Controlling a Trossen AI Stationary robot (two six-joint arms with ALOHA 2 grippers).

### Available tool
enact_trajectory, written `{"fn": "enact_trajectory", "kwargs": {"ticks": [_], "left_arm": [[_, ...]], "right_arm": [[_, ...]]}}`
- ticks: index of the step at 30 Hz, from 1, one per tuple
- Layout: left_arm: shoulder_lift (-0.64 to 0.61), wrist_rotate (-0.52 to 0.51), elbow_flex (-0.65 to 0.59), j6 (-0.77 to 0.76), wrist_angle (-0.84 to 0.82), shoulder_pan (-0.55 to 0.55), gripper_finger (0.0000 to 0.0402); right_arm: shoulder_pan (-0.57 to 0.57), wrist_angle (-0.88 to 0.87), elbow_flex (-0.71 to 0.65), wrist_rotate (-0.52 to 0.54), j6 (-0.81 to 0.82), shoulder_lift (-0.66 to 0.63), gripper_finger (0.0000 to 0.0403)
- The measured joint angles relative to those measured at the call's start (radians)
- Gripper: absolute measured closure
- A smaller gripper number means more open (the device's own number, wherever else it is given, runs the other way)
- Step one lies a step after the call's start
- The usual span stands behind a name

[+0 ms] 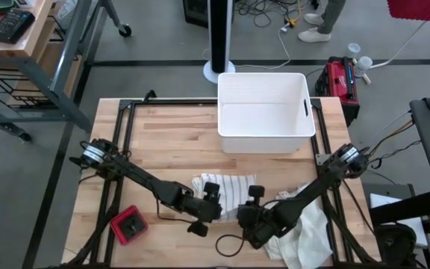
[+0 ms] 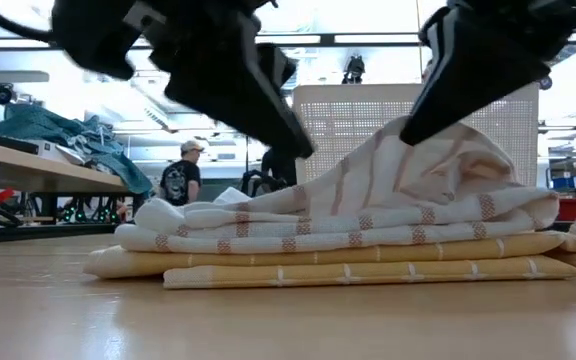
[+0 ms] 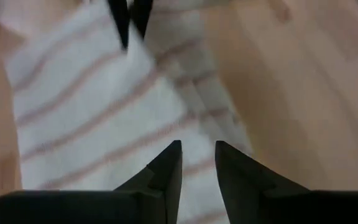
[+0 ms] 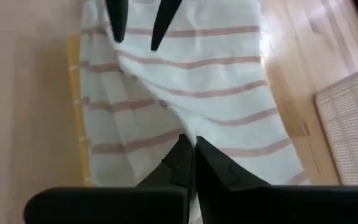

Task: Fold towel
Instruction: Stack the brown towel on top of the yellow towel

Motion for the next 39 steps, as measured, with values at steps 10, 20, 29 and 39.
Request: {"fn": "enact_trajectory", "kwargs": {"ticks": [10,20,29,39], "left_arm": [[0.000,-0.002,0.001,0.064,0.019,0.049,0.0313],[0.000,-0.001,0.000,0.055,0.015,0.059,0.0306],[0.000,-0.001,-0.001,0.060,0.015,0.059,0.0325],[0.000,0.000,-0.001,0.054,0.015,0.059,0.0314]], "right_arm": [[-0.017,-0.003,0.010,-0.165,-0.131,0.000,0.0339],[-0.053,0.009,0.003,-0.272,-0.175,0.083,0.0224],[-0.065,0.019,0.004,-0.273,-0.183,0.113,0.0190],[-0.094,-0.015,0.043,-0.193,-0.182,0.106,0.0289]]}}
